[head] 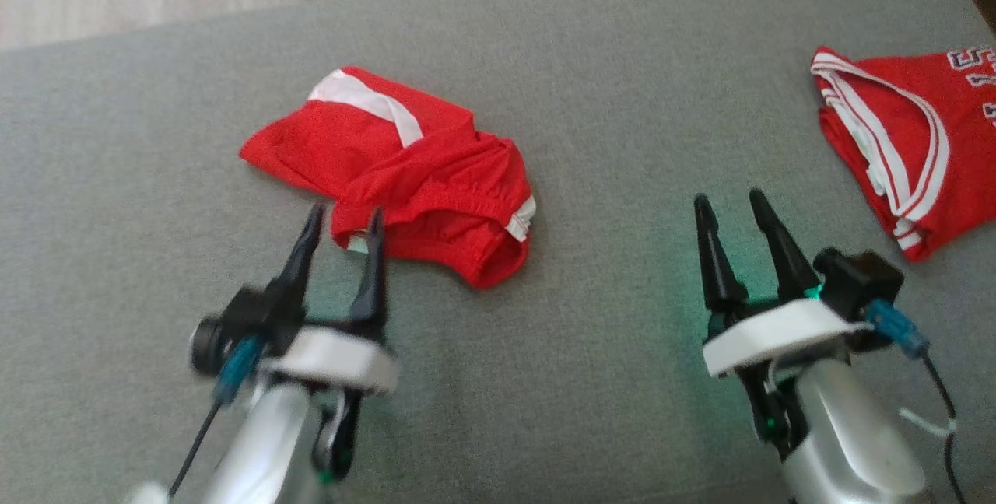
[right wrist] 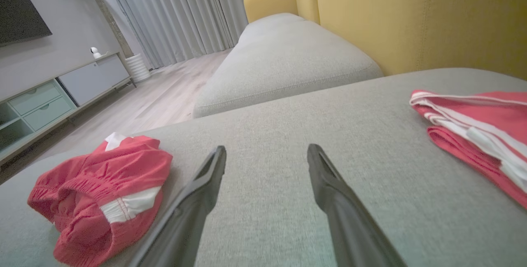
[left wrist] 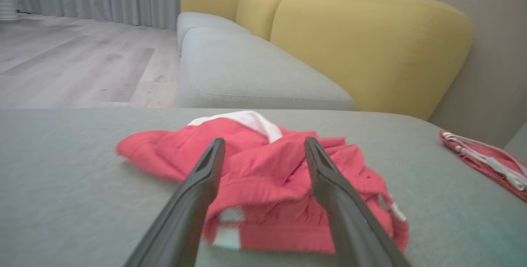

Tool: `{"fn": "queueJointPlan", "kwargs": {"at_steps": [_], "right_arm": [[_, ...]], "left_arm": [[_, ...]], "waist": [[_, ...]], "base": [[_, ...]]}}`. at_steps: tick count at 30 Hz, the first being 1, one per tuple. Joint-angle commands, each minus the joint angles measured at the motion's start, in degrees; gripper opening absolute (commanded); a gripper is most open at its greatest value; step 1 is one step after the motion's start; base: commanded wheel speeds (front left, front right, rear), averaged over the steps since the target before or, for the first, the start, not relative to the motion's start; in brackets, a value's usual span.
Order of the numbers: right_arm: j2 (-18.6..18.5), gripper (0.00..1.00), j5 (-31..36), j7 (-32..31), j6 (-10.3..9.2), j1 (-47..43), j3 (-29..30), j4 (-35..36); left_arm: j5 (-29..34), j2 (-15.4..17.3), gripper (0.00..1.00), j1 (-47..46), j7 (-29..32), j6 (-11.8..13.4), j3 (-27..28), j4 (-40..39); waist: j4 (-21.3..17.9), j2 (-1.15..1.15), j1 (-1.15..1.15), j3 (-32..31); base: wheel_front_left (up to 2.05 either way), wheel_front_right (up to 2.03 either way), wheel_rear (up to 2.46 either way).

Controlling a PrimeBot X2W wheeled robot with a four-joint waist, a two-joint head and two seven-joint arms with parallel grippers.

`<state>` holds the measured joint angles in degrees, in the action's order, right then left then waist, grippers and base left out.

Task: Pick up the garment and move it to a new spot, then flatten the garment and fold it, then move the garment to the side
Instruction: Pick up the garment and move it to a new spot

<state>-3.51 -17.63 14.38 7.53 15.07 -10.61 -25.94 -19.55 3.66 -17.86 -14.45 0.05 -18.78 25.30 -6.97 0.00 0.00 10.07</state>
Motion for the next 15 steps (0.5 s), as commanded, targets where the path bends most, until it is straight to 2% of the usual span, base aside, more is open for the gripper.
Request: {"fn": "queueJointPlan", "kwargs": {"at_steps": [1,4,8,15], "right_arm": [[0.63,1.00,0.30,0.62,-0.04,-0.06,-0.98,1.34],[0.63,1.00,0.42,0.62,-0.04,-1.33,-0.70,0.65],[0.63,1.00,0.27,0.62,-0.04,-3.34,-0.52,-0.16],[0.63,1.00,0.50,0.62,-0.04,-6.38,-0.24,-1.85]], "left_arm": [[1.00,1.29,1.00,0.70,-0.54,0.42,2.84,-2.24],[3.83,1.50,1.00,5.70,-0.54,0.93,7.40,-4.97],[6.74,1.16,1.00,11.44,-0.54,0.33,11.70,-6.85],[9.59,-0.06,1.00,17.66,-0.54,-1.18,16.46,-8.80]], "waist": [[0.87,0.00,0.00,-1.43],[1.65,0.00,0.00,-3.45],[2.56,0.00,0.00,-5.98],[3.32,0.00,0.00,-8.43]], "base": [[0.00,0.00,0.00],[0.00,0.00,0.00],[0.00,0.00,0.00],[0.00,0.00,0.00]]}}
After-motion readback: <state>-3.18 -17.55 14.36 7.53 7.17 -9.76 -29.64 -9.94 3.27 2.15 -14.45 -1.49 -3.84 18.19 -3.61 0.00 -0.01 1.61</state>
